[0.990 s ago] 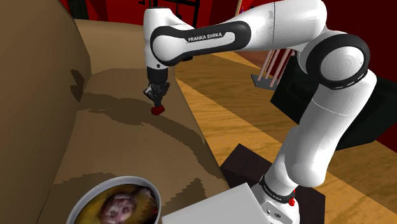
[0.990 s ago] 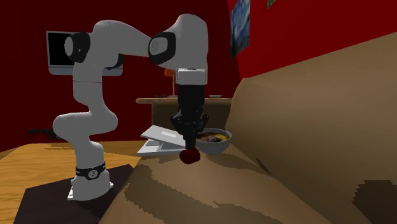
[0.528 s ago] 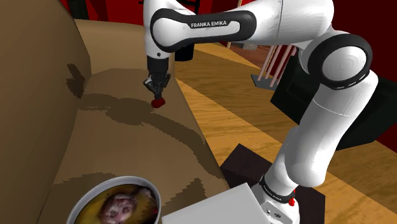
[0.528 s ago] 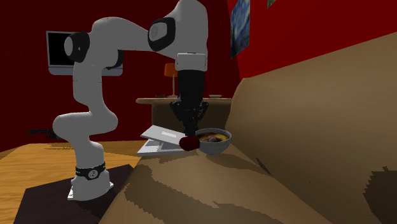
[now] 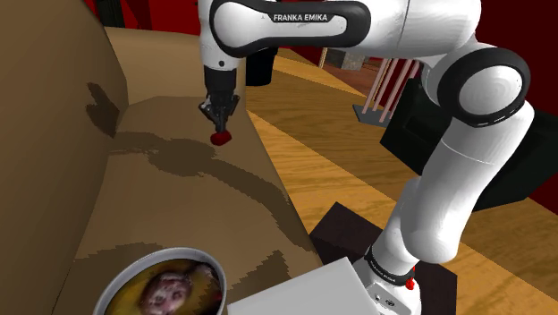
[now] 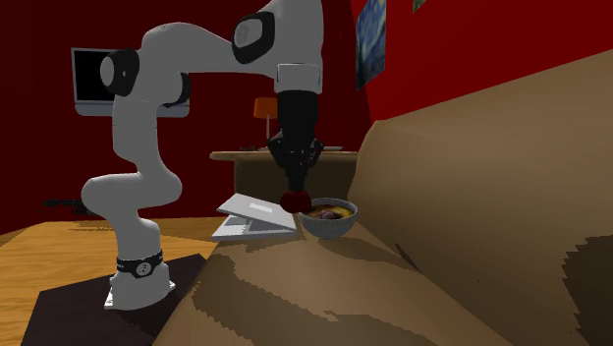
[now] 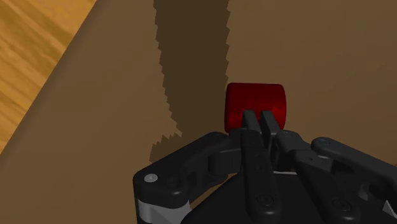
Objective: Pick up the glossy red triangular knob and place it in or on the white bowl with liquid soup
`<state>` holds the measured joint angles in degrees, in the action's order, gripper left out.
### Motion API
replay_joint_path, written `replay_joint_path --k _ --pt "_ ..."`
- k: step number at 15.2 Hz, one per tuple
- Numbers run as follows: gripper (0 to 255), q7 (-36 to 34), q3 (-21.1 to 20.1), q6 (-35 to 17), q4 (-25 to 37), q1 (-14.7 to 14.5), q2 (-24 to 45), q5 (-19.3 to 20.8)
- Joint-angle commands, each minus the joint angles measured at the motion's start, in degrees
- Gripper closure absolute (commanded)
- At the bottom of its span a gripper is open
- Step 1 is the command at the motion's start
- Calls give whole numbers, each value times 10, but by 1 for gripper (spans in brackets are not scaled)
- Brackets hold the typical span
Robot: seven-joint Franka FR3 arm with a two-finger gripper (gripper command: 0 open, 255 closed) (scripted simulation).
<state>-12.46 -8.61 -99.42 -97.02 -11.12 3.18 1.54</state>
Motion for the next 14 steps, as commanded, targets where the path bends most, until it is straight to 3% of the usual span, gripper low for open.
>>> replay_joint_path --k 1,14 --pt "255 -21 -10 -1 -18 -11 -16 -2" --pt "255 -188 -96 -5 -63 -94 -57 -16"
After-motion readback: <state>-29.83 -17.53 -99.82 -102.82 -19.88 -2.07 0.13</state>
